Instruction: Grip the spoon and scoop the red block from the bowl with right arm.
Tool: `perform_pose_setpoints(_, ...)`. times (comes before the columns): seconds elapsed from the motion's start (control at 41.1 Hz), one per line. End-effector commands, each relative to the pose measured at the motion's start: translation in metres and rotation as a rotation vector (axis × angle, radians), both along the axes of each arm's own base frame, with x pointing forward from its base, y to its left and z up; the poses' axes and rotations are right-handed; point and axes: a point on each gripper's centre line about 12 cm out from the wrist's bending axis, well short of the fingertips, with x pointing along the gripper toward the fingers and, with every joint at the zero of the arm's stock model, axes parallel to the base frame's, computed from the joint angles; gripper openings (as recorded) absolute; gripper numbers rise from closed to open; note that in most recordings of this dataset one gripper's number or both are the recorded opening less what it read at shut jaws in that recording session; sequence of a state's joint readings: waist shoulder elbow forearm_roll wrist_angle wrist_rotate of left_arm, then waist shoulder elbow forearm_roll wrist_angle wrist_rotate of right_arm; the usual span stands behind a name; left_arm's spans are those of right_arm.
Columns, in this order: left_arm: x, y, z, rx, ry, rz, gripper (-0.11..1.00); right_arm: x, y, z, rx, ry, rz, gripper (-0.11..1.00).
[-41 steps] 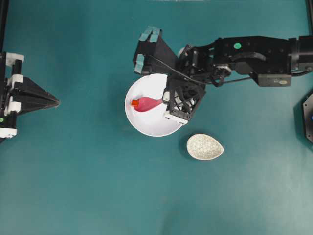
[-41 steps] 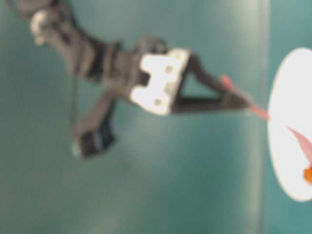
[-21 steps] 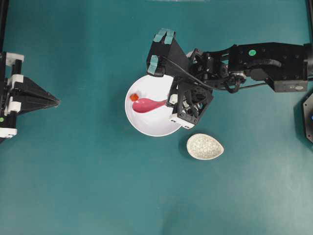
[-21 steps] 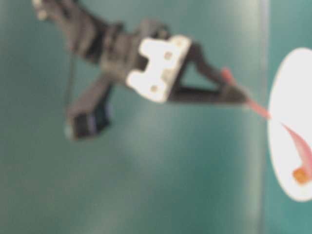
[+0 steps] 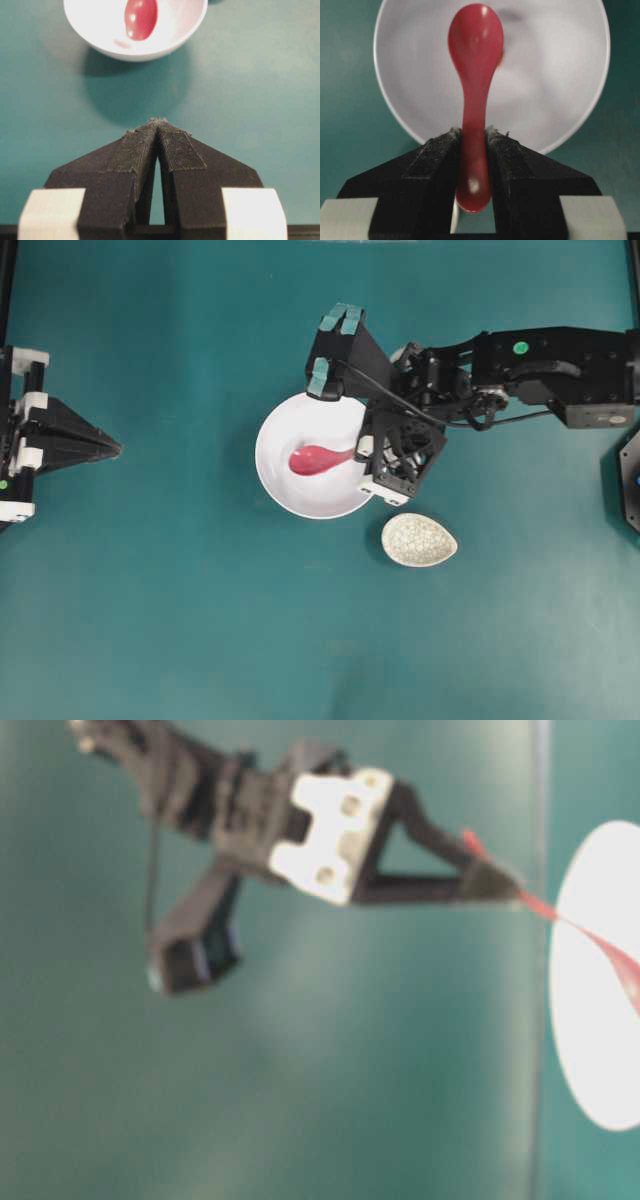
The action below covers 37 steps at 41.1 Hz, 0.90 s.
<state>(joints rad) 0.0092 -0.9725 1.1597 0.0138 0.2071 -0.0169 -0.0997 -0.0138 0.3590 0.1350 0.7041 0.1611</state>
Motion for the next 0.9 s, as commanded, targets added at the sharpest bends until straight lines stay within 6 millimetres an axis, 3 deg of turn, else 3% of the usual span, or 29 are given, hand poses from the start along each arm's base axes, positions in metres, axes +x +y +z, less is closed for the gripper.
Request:
perform_pose_setpoints(0.0,0.003,0.000,0.011,0.000,-0.031,0.002,0.00,-0.001,-0.001,0.029,-0.007,-0.060,0.002,0.25)
perform_pose_setpoints(0.097,0.004,0.000,0.011,0.000,-0.032,0.002,0.00,-0.004,-0.001,0.035,-0.004,-0.048,0.005,0.25)
perform_pose_setpoints(0.365,0.004,0.000,0.012,0.000,-0.038,0.002,0.00,-0.017,-0.006,0.030,0.003,0.068,0.011,0.25)
perform_pose_setpoints(0.875,0.004,0.000,0.013,0.001,-0.049,0.001,0.00,-0.009,-0.009,0.019,-0.009,0.138,0.030,0.25)
